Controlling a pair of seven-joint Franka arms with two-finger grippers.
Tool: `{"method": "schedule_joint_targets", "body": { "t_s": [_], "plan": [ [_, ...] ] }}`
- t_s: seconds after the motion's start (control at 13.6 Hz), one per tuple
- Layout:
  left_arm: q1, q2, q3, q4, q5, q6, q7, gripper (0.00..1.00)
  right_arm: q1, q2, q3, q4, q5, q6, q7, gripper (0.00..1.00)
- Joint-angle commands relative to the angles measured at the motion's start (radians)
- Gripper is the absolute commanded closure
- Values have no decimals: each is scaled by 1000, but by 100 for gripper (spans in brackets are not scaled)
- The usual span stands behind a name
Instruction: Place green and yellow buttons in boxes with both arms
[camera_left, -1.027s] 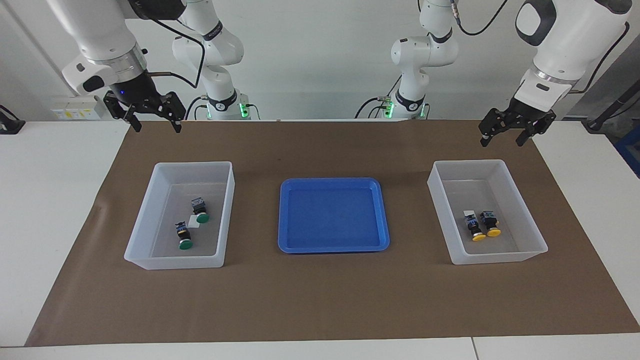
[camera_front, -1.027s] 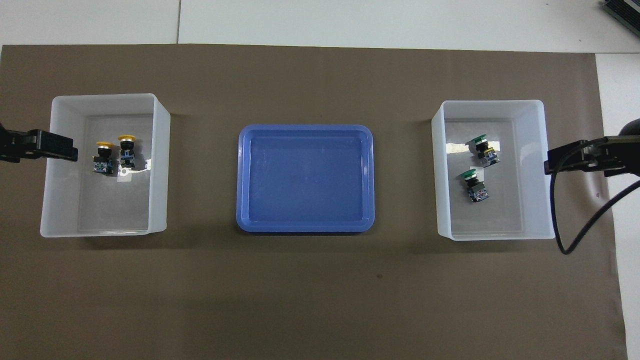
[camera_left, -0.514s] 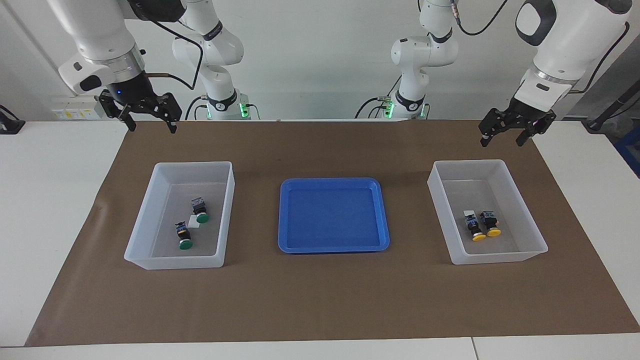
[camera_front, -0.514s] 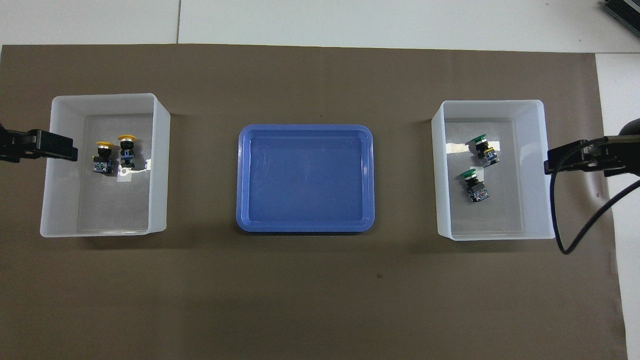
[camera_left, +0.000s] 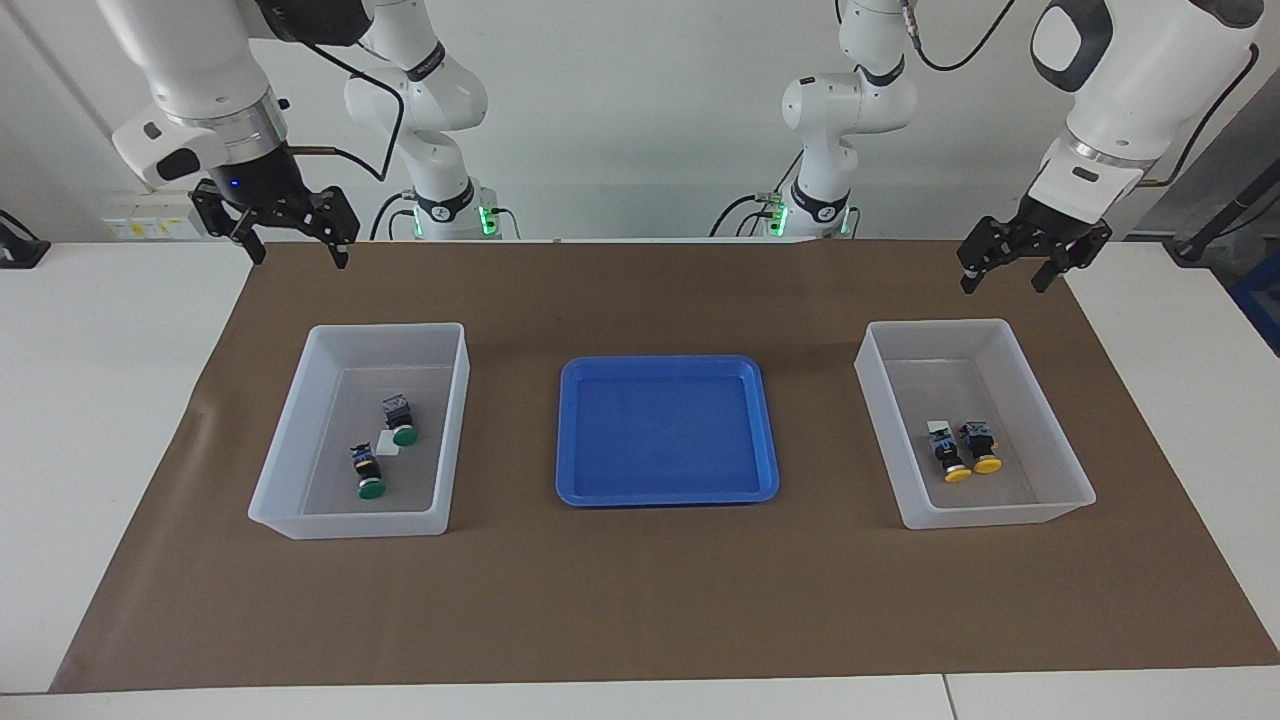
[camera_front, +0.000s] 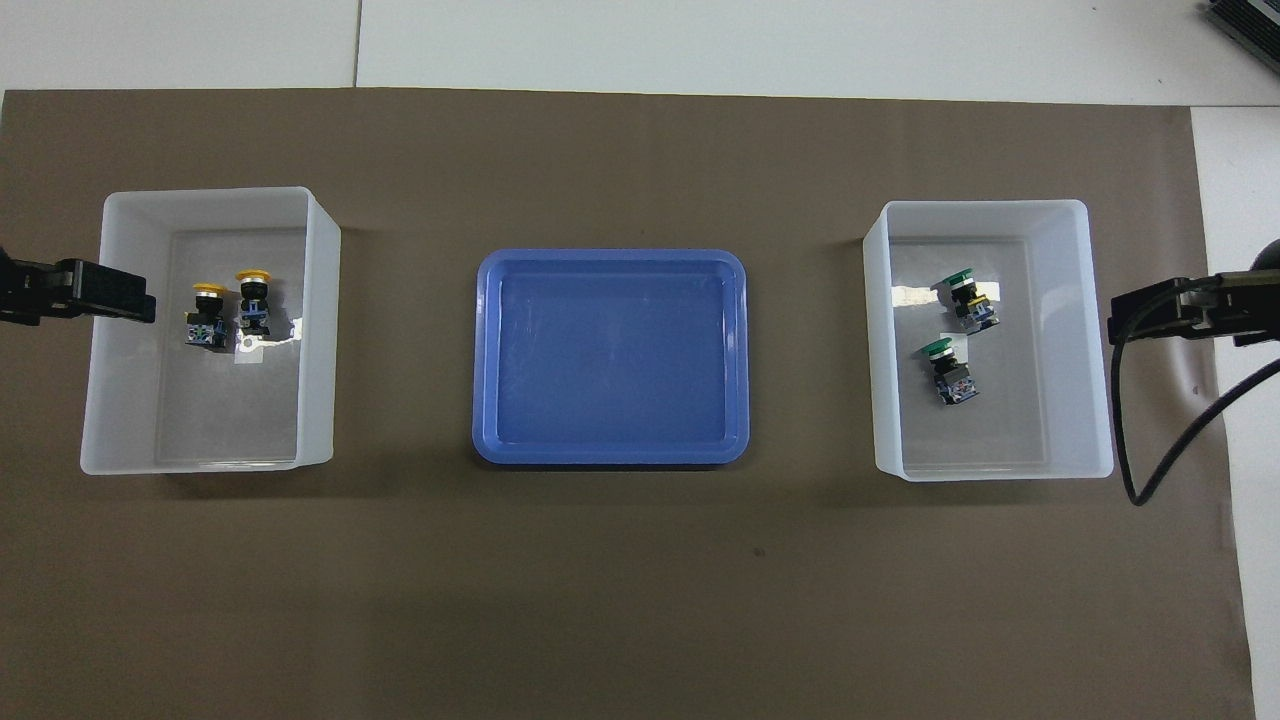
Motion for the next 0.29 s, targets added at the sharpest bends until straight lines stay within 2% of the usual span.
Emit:
{"method": "schedule_joint_targets", "body": {
  "t_s": [0.0,0.22],
  "plan": [
    [6,-30,-4,-37,12,21,-7,0,-7,-22,6,-21,7,2,-30,0],
    [6,-30,-4,-37,12,21,-7,0,-1,-22,8,-19,21,2,-28,0]
  ]
}}
